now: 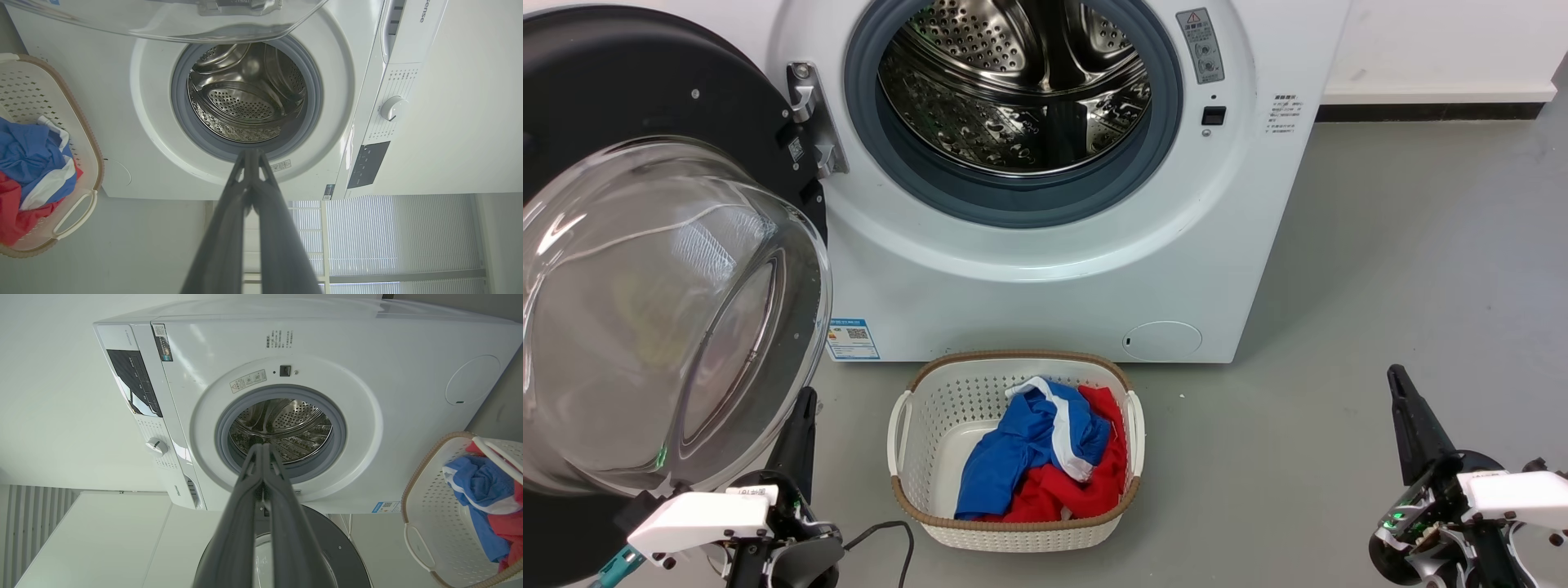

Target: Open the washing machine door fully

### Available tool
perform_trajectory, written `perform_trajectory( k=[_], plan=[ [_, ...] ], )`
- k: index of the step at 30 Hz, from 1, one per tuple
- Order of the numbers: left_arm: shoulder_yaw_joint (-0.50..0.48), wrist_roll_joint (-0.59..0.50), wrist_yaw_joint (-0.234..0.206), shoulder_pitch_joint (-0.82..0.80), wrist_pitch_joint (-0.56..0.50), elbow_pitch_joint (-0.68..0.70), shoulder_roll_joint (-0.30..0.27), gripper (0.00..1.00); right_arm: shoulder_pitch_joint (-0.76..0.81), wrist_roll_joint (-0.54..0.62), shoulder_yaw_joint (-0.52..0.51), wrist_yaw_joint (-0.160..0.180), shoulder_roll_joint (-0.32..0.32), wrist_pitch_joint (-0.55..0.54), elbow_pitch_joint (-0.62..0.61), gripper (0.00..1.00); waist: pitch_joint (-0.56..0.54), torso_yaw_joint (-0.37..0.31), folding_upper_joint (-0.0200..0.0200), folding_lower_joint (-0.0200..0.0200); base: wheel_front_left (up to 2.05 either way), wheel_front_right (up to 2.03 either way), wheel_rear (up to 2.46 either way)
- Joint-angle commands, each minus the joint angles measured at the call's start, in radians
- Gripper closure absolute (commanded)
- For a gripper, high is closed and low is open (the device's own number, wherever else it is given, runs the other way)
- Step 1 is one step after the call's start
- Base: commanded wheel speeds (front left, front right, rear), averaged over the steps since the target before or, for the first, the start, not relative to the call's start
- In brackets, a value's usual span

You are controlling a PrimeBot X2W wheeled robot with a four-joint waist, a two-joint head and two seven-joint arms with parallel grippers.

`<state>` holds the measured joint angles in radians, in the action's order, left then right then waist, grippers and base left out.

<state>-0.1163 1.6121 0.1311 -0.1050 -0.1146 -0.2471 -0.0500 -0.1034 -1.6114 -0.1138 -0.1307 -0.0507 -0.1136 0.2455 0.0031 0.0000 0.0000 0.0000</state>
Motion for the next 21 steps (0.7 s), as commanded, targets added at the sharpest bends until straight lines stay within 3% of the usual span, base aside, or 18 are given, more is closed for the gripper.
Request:
perform_trajectory(
  k=[1,21],
  plan=[
    [-0.001,0.001,0.003,-0.007,-0.002,0.004,0.003,1.00,-0.012,-0.004,-0.001,0.000,0.001,-0.001,0.001,1.00,0.000,0.000,0.0000,0.0000,0.00,0.00,0.00],
    [-0.001,0.001,0.003,-0.007,-0.002,0.004,0.003,1.00,-0.012,-0.004,-0.001,0.000,0.001,-0.001,0.000,1.00,0.000,0.000,0.0000,0.0000,0.00,0.00,0.00]
  ],
)
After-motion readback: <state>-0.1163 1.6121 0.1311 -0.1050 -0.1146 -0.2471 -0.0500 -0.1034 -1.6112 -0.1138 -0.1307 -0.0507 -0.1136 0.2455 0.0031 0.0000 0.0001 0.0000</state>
